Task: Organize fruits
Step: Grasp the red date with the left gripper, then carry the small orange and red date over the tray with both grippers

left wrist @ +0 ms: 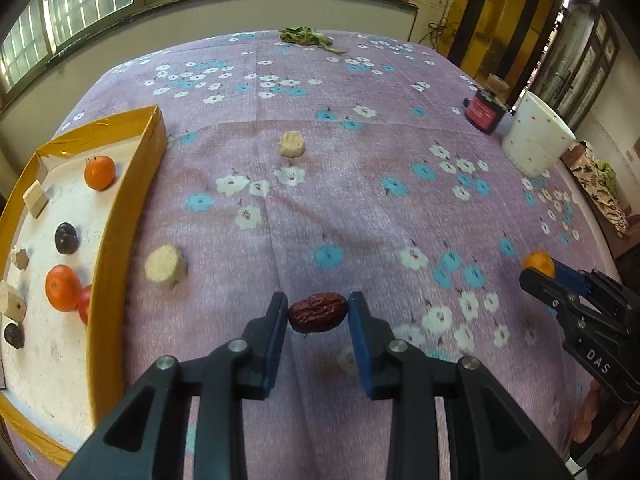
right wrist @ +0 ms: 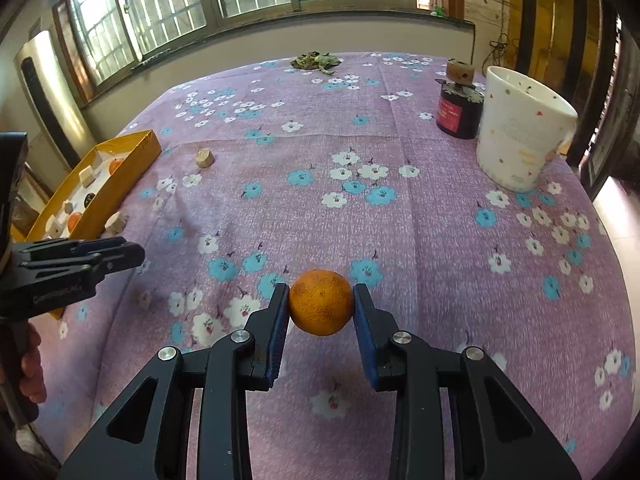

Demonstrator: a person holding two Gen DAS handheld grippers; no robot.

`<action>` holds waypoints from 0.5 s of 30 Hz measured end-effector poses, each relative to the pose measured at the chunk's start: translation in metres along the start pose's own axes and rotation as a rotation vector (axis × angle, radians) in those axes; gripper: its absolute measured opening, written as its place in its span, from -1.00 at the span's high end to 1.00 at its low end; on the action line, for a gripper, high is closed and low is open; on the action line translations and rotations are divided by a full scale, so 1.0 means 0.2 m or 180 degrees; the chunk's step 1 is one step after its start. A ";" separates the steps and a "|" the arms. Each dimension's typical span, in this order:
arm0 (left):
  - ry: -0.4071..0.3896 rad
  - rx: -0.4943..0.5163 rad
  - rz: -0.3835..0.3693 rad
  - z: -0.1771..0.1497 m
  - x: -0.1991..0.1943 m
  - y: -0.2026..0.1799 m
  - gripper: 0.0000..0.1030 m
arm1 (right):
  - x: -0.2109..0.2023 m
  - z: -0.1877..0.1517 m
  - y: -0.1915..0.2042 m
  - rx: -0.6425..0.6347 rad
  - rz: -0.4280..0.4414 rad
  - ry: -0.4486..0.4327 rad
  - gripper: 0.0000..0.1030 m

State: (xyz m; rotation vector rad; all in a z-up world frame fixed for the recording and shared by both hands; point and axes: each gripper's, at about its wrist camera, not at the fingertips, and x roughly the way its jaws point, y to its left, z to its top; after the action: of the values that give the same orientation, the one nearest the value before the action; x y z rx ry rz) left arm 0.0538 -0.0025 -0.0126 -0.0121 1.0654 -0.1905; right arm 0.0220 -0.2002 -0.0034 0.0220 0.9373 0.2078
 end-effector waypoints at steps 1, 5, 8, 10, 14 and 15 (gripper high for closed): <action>-0.0013 0.0021 -0.0013 -0.01 -0.02 0.00 0.34 | -0.01 -0.01 0.02 0.0033 -0.0018 0.0014 0.40; -0.0047 0.0056 -0.0064 -0.04 -0.08 0.04 0.34 | -0.03 -0.04 0.09 0.0071 -0.0088 0.0036 0.40; -0.0066 0.0041 -0.0098 -0.05 -0.13 0.07 0.34 | -0.04 -0.05 0.16 0.0044 -0.0135 0.0030 0.40; -0.0087 0.0024 -0.0121 -0.06 -0.16 0.09 0.34 | -0.06 -0.05 0.20 0.0032 -0.0152 0.0020 0.41; -0.0183 0.0051 -0.0068 -0.08 -0.22 0.14 0.34 | -0.06 -0.05 0.27 0.0029 -0.0164 0.0027 0.40; -0.0203 0.0052 -0.0059 -0.08 -0.23 0.15 0.35 | -0.06 -0.05 0.28 0.0024 -0.0178 0.0030 0.41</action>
State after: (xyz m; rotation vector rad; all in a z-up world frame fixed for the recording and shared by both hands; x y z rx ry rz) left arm 0.0228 0.0354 0.0161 -0.0133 1.0005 -0.2141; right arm -0.0022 -0.1476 0.0054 0.0016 0.9468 0.1528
